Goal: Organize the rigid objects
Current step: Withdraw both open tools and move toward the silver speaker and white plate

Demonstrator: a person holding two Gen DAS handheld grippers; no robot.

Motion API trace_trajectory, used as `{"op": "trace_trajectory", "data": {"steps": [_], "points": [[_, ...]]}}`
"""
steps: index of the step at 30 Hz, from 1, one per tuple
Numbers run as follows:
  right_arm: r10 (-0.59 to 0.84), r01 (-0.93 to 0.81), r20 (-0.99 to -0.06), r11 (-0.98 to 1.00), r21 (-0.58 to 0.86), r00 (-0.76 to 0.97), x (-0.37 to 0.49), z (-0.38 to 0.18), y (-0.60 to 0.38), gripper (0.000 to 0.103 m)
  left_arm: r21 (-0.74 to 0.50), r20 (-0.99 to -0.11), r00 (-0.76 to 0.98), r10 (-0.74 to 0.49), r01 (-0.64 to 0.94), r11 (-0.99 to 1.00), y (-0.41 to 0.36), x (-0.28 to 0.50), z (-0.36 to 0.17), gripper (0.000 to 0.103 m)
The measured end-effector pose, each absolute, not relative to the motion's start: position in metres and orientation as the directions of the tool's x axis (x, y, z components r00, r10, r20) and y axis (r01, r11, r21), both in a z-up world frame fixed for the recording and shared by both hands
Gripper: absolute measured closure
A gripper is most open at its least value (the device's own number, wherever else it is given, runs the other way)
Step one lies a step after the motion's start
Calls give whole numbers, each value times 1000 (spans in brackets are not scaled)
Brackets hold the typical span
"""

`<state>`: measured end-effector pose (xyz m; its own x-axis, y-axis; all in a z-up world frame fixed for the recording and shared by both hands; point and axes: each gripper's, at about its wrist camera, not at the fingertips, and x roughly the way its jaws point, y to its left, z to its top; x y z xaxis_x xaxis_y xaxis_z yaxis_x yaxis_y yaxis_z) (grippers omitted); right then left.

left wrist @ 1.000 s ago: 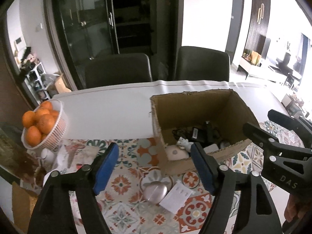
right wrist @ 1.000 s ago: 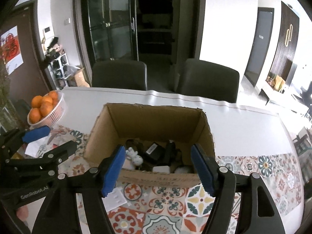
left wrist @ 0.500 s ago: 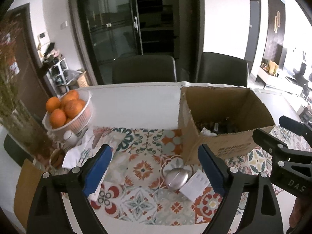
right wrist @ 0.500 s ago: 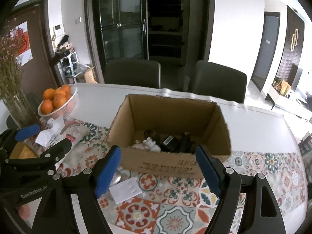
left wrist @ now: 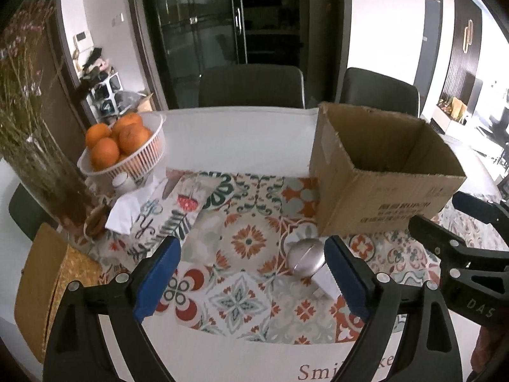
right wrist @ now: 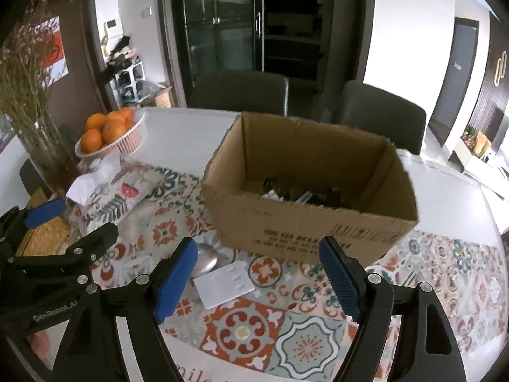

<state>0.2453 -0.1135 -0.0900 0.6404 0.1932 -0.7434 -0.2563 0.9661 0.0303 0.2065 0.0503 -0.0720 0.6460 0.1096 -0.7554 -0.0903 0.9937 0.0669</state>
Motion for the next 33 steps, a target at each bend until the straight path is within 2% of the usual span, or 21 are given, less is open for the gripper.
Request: {"op": "trace_trajectory", "data": {"steps": [12,19,33], "points": [[222,-292,-813,954,67,538,248,-134,-97,23,68,-800,591,104,-83,994,62,202,-106,11],[227,-273,-838,957,97,497,245,-157,-88,23,74,-820,568,73,-21,997,67,204,-124,11],[161,-69,-855,987,146,493,235,-187,-86,23,57,-844,534,-61,201,978,70,227,-147,12]]}}
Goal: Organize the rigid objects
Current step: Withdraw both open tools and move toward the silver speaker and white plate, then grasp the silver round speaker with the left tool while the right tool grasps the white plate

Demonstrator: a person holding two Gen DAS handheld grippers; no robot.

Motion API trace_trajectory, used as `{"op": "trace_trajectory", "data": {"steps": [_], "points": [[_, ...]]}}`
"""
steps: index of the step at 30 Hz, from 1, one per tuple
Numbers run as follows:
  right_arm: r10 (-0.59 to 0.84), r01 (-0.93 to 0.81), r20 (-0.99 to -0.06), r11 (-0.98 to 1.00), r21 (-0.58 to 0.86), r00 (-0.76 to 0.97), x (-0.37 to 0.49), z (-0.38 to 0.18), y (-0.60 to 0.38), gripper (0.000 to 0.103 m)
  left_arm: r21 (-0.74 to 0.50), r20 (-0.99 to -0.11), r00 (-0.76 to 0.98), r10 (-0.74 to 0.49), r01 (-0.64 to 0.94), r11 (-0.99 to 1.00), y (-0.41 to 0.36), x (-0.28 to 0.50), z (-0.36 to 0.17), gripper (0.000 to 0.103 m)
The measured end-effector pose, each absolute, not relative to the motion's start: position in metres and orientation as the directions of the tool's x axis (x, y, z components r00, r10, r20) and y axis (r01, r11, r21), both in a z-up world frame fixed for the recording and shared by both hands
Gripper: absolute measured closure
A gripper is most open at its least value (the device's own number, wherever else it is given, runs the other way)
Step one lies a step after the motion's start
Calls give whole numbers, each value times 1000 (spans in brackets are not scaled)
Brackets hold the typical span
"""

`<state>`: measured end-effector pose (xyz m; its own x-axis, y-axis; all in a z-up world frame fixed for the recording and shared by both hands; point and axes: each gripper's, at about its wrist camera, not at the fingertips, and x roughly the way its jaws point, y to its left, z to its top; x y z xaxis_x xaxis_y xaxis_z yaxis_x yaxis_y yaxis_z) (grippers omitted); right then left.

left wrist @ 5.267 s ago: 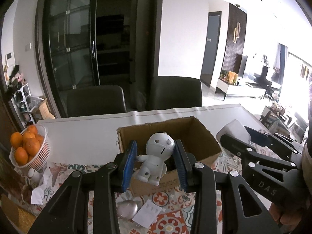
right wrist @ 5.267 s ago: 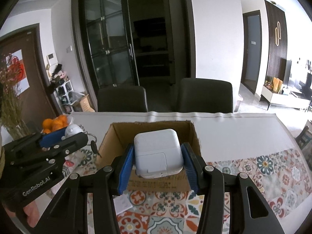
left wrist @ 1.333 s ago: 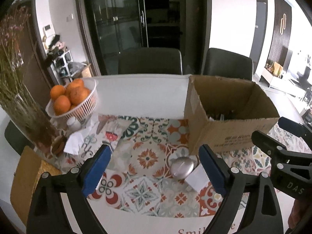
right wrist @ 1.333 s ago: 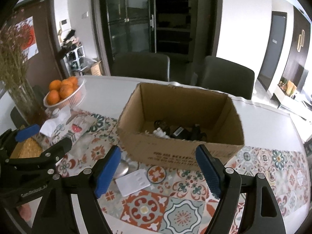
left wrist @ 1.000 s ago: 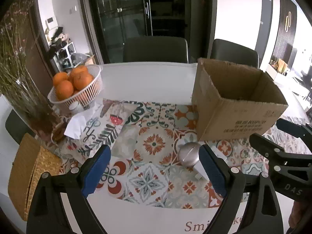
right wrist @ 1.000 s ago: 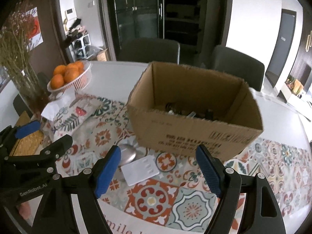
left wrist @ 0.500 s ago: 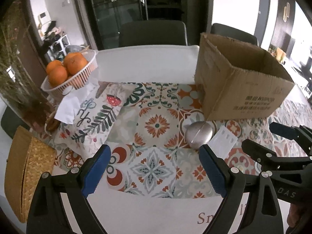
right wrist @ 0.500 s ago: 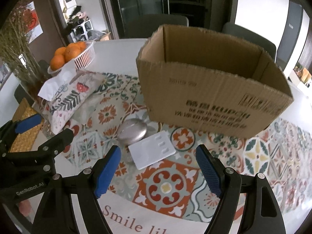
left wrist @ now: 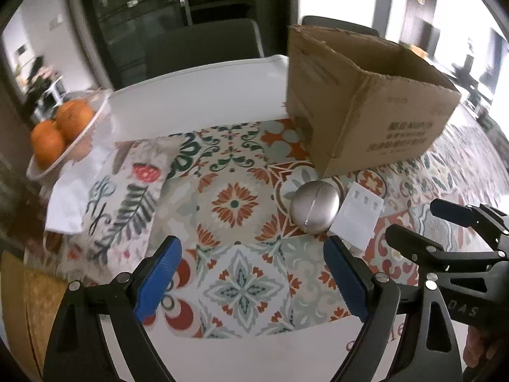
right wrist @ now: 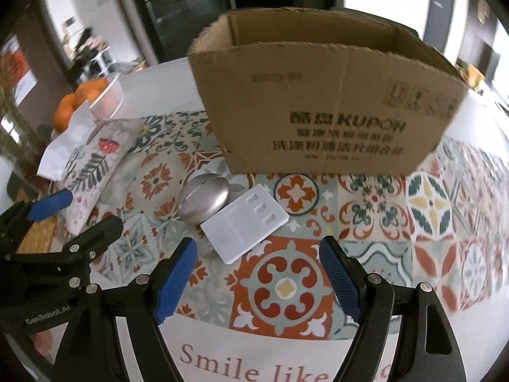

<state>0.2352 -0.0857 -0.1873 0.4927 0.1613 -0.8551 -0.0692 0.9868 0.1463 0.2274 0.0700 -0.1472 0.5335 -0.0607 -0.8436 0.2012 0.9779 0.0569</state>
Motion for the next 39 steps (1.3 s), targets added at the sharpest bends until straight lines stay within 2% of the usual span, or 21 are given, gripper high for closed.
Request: {"op": "trace_trajectory", "data": {"steps": [6,13,20,21,27,39], "points": [[120,30,-837,987,160,534,228,-194,-87,23,71,-845,521,-122,336,939,65,238,-158,16],[127,39,-868,985,166,480,234,-216,-86,23,71,-831,530,-171,405,912,61,245,-169,16],[105,-21,-872,994,109,479,239,-221,-76,21,56,-786,590,-187,368,928,67,248,-165,16],[121,-42,-865,992,115,487,239,-221,-73,17,46,-787,585,-197,374,926,66,250,-165,16],[160,-92,-821,987,131,548,239,-219,-67,11,-42,-805,526,-275,412,910,60,258,-171,16],[234,-106,-810,972,210,537,254,-235,-77,11,-111,-843,439,-309,421,900,41,280,-185,16]]}}
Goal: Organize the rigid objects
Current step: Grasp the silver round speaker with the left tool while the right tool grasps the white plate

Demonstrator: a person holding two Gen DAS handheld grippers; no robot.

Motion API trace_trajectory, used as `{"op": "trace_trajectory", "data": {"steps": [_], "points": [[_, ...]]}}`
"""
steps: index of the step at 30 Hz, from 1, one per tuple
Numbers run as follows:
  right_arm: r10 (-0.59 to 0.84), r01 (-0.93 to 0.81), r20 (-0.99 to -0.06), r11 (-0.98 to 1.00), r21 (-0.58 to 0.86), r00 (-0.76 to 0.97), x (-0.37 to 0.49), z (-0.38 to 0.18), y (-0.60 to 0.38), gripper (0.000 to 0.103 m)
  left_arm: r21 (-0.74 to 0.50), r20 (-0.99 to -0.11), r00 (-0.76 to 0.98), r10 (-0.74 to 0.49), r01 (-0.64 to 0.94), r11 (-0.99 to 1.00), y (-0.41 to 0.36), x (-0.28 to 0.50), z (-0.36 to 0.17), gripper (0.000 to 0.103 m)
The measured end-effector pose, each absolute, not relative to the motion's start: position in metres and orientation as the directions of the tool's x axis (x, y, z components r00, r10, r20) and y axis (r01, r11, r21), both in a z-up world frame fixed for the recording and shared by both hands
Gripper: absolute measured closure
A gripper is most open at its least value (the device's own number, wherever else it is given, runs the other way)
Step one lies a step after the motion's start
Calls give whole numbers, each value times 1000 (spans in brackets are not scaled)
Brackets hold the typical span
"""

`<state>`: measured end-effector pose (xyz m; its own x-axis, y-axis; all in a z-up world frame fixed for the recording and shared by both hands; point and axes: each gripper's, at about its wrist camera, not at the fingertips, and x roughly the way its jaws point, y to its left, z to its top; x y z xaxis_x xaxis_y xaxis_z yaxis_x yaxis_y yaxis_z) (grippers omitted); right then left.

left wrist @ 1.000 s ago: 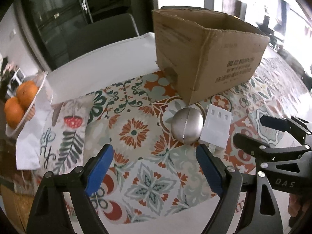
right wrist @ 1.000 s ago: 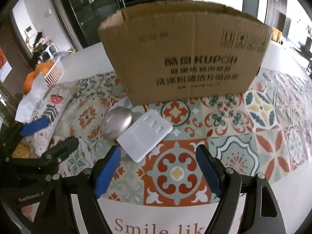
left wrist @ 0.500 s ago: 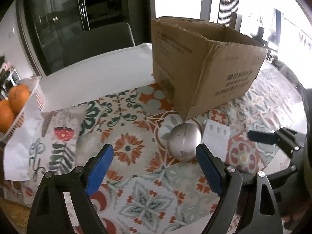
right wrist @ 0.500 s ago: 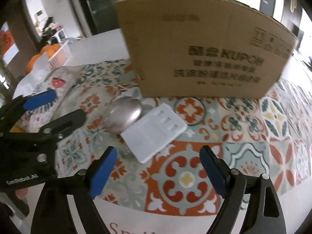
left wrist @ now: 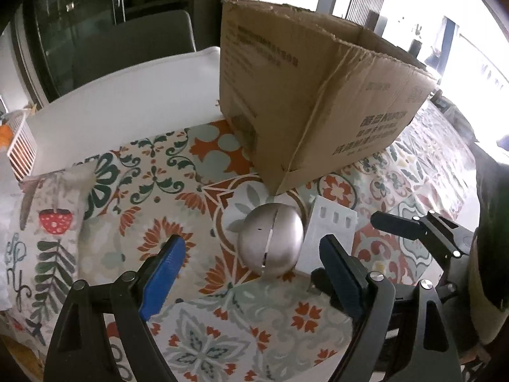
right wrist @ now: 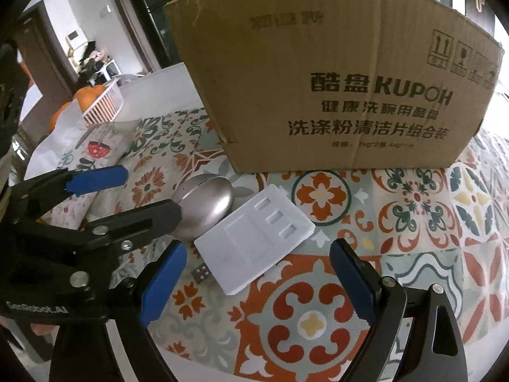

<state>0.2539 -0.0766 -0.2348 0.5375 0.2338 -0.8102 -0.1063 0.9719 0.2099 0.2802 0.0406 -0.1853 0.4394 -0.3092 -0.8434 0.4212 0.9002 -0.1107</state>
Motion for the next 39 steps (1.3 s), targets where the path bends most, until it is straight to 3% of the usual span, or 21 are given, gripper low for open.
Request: {"op": "trace_trajectory", "data": {"steps": [11,30,39], "points": [[215,-190,-806,973,130,551,267,-241,-66,11,-209,-866,368,-339,350,913,36,299,-211,21],[239,-209,-800,967,146,551,277,-247,-68,11,-202,-867,378,-326,332,921,34,320,-225,35],[270,-296,-809,947,125,521,273,-250,-56,2,-187,-867,387,-313,328,926,39,310,-220,35]]}}
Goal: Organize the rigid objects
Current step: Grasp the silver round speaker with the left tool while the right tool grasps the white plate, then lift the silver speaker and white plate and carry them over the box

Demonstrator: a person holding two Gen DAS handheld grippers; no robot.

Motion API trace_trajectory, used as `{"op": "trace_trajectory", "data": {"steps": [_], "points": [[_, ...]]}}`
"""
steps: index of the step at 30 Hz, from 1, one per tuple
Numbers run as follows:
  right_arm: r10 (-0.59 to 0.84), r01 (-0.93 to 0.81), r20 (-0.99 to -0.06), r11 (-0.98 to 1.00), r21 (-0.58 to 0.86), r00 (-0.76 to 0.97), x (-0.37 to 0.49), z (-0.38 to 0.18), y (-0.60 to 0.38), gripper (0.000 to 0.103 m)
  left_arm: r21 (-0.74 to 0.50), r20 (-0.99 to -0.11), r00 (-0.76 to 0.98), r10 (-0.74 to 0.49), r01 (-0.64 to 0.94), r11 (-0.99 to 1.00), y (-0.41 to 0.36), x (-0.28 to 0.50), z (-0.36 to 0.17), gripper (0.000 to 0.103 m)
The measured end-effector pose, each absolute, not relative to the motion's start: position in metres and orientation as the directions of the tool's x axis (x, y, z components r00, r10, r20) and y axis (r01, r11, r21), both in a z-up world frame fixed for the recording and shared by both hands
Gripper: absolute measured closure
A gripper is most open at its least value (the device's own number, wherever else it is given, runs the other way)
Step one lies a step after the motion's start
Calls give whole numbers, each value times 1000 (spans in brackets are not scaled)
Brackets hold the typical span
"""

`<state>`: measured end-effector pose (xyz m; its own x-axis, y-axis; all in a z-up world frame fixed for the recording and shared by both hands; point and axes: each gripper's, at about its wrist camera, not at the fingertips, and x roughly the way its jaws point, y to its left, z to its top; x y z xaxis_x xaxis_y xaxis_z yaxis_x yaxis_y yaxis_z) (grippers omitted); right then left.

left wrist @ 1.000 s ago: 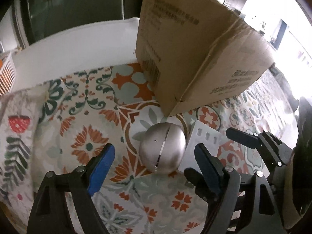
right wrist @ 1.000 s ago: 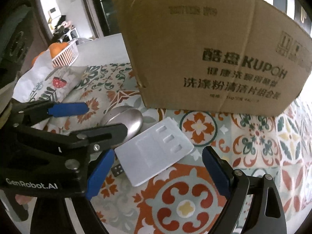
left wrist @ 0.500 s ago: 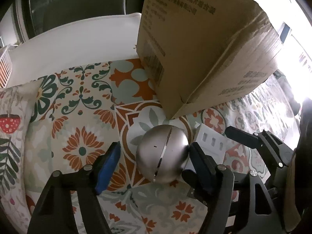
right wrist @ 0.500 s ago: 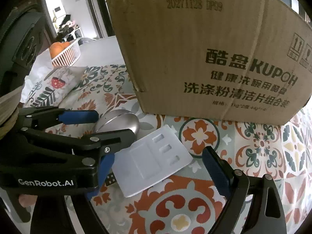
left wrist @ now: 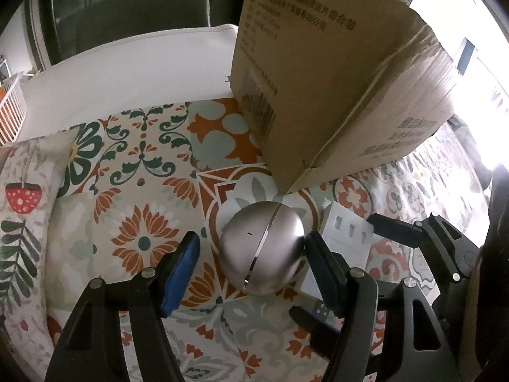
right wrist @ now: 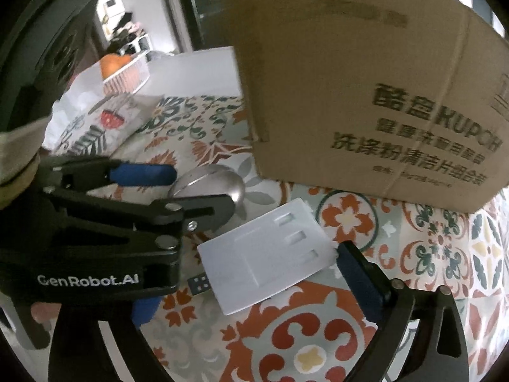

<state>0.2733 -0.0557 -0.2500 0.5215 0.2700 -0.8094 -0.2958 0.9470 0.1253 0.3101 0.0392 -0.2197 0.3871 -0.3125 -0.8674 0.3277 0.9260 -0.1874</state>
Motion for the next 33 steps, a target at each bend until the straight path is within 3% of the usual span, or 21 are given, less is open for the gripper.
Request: {"op": "trace_trajectory", "data": {"steps": [4,7,9,10,33], "points": [[232,-286,-816,955,85,530,277,-254,-55,2,-195,-865,392,-313,312,930,45,311,-221,38],[252,-266,-807,956,122,534,279,-254,-64,2,-202,-861,394,-322,316,927,47,311,-220,49],[243,-258,-801,959,115,547,279,-254,-67,7,-195,-860,400,-318,319,928,48,310,-219,49],[242,-256,-799,960,114,550,279,-254,-68,15,-195,-859,400,-318,318,928,48,310,-218,49],[100,-132,-739,991,15,667,255,-208,-91,15,-109,-819,520,-242,273,956,47,279,-163,49]]}}
